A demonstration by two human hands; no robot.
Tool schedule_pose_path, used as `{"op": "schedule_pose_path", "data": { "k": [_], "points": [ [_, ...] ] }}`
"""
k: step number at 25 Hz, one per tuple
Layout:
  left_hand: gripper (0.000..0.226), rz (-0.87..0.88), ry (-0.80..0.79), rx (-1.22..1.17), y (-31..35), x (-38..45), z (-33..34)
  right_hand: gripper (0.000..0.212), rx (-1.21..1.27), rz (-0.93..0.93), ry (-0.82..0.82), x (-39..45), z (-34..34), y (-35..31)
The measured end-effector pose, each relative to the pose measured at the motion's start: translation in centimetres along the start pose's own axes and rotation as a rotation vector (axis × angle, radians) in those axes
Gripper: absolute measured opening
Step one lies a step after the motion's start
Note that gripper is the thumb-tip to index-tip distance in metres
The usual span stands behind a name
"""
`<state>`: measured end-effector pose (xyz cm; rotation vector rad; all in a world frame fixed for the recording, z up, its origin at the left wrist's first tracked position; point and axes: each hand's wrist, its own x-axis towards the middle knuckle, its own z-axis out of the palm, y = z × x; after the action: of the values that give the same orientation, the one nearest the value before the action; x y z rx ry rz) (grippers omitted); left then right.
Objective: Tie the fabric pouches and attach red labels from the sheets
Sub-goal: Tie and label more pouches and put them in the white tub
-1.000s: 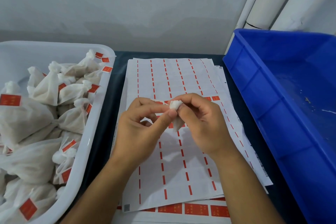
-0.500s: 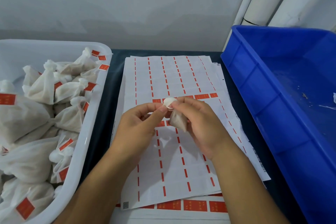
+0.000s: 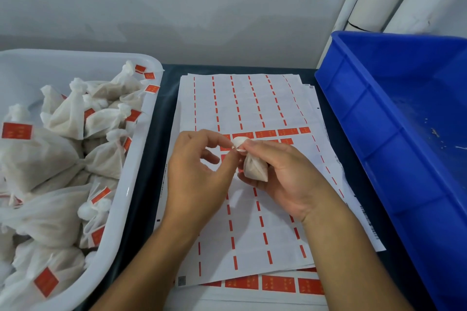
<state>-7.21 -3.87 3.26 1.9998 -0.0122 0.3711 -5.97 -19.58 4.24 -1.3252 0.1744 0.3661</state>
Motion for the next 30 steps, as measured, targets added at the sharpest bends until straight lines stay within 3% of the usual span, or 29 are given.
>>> {"op": "schedule_pose_path", "data": {
  "k": [8,17,19,22,24,27,30],
  "points": [
    [0.011,0.077,-0.119,0.054,-0.1,0.0,-0.3,0.022,-0.136,-0.004,0.082,-0.1,0.1,-0.2],
    [0.014,0.131,-0.082,0.207,-0.2,0.3,-0.5,0.020,-0.484,-0.153,0.120,-0.3,0.1,-0.2],
    [0.018,-0.001,-0.111,0.102,-0.3,0.4,-0.4,0.014,-0.479,-0.187,0.085,-0.3,0.1,-0.2],
    [0.025,-0.422,-0.298,-0.272,0.3,0.9,-0.4,0.012,-0.423,-0.217,0.015,-0.4,0.2,-0.2],
    [0.031,-0.609,-0.383,-0.490,0.7,1.0,-0.7,0.013,-0.386,-0.251,-0.022,-0.6,0.2,-0.1],
    [0.029,-0.674,-0.414,-0.728,1.3,1.1,-1.4,0.016,-0.322,-0.288,-0.071,-0.7,0.0,-0.2],
    [0.030,-0.703,-0.373,-0.952,1.7,1.3,-1.8,0.034,-0.298,-0.306,-0.105,-0.7,-0.3,-0.3]
  ]
}}
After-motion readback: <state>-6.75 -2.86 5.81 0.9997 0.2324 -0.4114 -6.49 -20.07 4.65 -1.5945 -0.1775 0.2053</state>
